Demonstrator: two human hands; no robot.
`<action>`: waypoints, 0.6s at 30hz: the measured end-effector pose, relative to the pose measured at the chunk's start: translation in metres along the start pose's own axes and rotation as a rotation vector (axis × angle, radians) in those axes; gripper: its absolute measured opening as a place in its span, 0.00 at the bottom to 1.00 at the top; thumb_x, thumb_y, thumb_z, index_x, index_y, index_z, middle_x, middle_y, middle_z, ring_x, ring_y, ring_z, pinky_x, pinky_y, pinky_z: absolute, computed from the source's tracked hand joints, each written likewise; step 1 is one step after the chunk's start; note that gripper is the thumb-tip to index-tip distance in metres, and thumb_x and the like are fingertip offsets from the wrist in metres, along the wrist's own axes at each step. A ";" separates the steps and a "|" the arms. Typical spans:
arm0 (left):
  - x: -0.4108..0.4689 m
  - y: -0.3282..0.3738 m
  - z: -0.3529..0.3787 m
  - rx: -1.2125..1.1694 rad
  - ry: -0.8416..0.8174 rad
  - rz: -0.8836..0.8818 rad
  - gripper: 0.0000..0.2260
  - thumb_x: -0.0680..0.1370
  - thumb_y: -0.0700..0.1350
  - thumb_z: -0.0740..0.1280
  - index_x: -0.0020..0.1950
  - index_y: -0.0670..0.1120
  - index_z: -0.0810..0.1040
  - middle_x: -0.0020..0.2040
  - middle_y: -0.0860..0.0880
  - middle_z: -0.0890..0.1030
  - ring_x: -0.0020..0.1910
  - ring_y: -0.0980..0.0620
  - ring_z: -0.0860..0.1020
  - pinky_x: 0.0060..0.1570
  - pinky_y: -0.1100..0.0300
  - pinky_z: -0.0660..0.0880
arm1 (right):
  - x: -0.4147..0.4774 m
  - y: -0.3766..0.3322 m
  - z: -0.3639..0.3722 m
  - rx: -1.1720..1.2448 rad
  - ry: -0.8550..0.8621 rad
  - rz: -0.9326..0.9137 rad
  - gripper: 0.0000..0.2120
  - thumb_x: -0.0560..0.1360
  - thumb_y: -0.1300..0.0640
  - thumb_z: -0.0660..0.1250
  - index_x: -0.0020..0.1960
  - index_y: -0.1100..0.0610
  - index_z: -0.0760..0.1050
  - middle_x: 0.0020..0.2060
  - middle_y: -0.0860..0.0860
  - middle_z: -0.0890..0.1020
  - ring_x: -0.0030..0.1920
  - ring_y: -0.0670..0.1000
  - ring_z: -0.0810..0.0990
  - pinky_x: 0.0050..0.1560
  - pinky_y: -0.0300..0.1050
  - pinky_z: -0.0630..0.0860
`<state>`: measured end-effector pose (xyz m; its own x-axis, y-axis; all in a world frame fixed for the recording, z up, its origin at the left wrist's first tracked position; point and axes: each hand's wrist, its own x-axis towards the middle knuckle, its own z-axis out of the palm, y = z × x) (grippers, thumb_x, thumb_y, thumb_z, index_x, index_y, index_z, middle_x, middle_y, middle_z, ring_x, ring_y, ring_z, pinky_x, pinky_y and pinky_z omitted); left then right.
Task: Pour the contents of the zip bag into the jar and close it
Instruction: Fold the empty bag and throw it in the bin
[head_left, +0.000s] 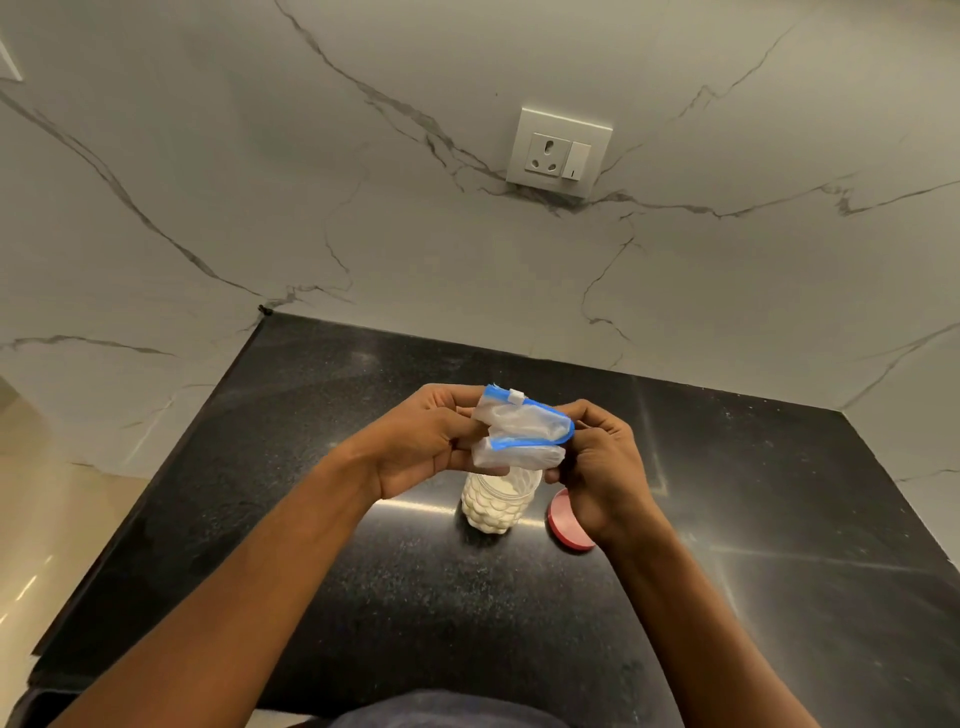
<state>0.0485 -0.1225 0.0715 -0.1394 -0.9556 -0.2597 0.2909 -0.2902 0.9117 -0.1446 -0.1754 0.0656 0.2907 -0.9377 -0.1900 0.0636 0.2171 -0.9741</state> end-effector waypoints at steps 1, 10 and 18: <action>-0.001 0.000 0.000 -0.016 0.001 -0.002 0.17 0.84 0.29 0.60 0.60 0.45 0.85 0.53 0.45 0.89 0.49 0.49 0.88 0.44 0.55 0.86 | 0.000 0.001 0.002 0.010 0.010 -0.005 0.17 0.79 0.75 0.58 0.40 0.62 0.79 0.36 0.55 0.86 0.29 0.51 0.81 0.25 0.40 0.72; -0.006 -0.001 0.004 -0.255 0.058 -0.066 0.13 0.79 0.36 0.62 0.57 0.37 0.85 0.57 0.36 0.87 0.55 0.40 0.87 0.56 0.50 0.85 | 0.011 0.014 0.001 -0.180 0.068 -0.286 0.23 0.73 0.80 0.56 0.34 0.59 0.80 0.41 0.54 0.84 0.43 0.52 0.85 0.35 0.46 0.81; -0.002 -0.003 0.009 0.024 0.259 0.017 0.11 0.75 0.27 0.73 0.52 0.41 0.85 0.58 0.40 0.84 0.56 0.42 0.86 0.51 0.54 0.86 | 0.015 0.022 -0.010 -0.112 -0.035 -0.206 0.19 0.77 0.74 0.55 0.41 0.63 0.84 0.61 0.54 0.83 0.58 0.52 0.84 0.50 0.45 0.83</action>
<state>0.0400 -0.1195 0.0722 0.1133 -0.9424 -0.3146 0.2682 -0.2759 0.9230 -0.1482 -0.1870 0.0401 0.3158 -0.9487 0.0168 0.0197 -0.0111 -0.9997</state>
